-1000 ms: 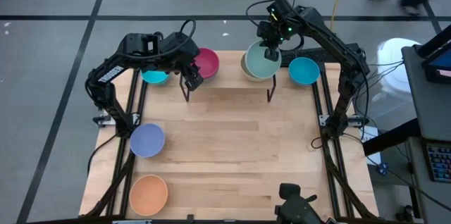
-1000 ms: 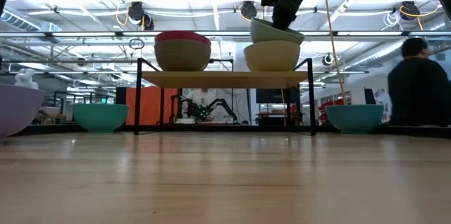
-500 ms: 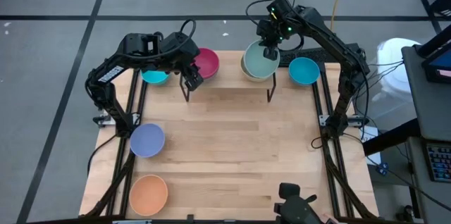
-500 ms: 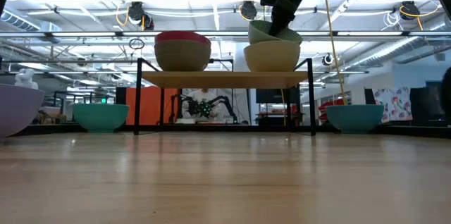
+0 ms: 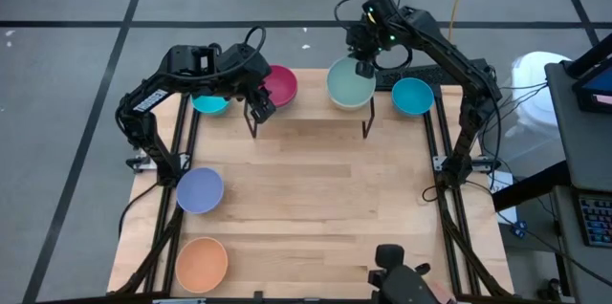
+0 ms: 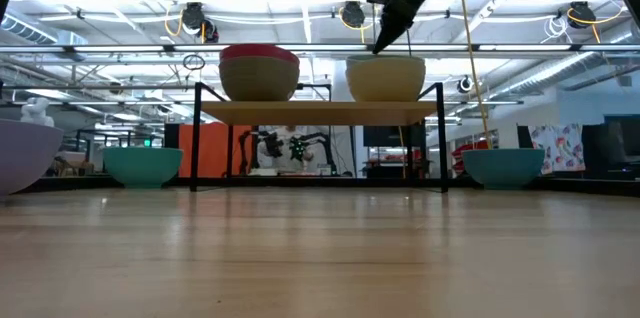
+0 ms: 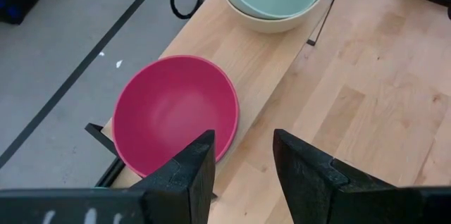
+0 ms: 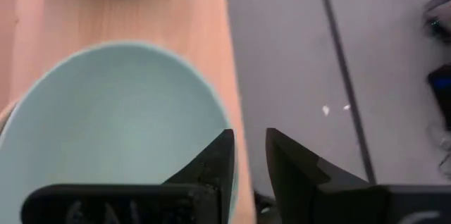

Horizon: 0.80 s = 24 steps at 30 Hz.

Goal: Place and stack bowls onto a shelf
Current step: Stack the green bowl on top of the yellow bowl on the shelf

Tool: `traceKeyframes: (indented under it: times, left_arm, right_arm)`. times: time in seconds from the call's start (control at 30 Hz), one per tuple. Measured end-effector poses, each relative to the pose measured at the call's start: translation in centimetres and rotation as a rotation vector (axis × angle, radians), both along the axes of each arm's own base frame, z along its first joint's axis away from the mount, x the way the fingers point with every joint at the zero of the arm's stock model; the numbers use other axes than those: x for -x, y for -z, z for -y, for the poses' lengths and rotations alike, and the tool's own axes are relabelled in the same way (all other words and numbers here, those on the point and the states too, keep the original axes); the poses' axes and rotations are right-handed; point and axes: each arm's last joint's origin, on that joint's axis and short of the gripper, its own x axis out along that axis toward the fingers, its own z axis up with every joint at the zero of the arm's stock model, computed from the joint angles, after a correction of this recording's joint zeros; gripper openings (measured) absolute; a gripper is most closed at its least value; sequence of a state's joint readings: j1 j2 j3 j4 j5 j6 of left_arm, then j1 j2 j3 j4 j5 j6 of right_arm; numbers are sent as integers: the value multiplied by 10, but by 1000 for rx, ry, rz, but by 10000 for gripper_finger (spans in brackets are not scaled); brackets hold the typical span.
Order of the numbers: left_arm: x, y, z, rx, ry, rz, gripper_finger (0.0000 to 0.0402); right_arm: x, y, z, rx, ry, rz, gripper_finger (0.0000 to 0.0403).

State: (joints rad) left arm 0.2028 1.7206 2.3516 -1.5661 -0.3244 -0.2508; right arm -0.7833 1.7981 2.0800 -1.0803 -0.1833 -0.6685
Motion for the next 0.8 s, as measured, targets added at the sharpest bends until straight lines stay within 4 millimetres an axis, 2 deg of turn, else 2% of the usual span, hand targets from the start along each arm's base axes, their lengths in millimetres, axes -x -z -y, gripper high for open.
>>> traceKeyframes:
  times: [0.17, 0.37, 0.8]
  left_arm:
    - [0, 0, 0, 0, 0, 0, 149]
    - [0, 0, 0, 0, 0, 0, 150]
    - [0, 0, 0, 0, 0, 0, 149]
  right_arm:
    - [-5, -7, 2, 67, -6, 63, 57]
    - [-9, -8, 1, 84, -13, 88, 5]
    - [-19, 44, 11, 48, -26, 25, 0]
